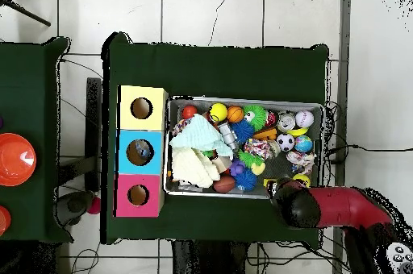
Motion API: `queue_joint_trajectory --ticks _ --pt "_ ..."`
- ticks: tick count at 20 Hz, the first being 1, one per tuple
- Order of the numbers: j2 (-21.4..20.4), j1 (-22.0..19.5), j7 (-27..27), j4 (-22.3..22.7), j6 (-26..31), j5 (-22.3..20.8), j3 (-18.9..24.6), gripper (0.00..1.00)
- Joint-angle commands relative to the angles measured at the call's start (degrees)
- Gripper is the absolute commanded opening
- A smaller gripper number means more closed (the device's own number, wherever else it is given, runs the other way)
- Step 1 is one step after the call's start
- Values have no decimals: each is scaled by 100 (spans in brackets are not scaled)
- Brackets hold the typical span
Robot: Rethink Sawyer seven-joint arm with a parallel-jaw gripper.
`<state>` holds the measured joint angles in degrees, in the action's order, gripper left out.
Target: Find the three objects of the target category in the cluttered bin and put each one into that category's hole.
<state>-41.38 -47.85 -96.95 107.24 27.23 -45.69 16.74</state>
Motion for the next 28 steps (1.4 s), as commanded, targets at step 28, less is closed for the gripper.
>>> queue_joint_trajectory --ticks 28 --pt "619 350 828 -470 127 -1963 43 100"
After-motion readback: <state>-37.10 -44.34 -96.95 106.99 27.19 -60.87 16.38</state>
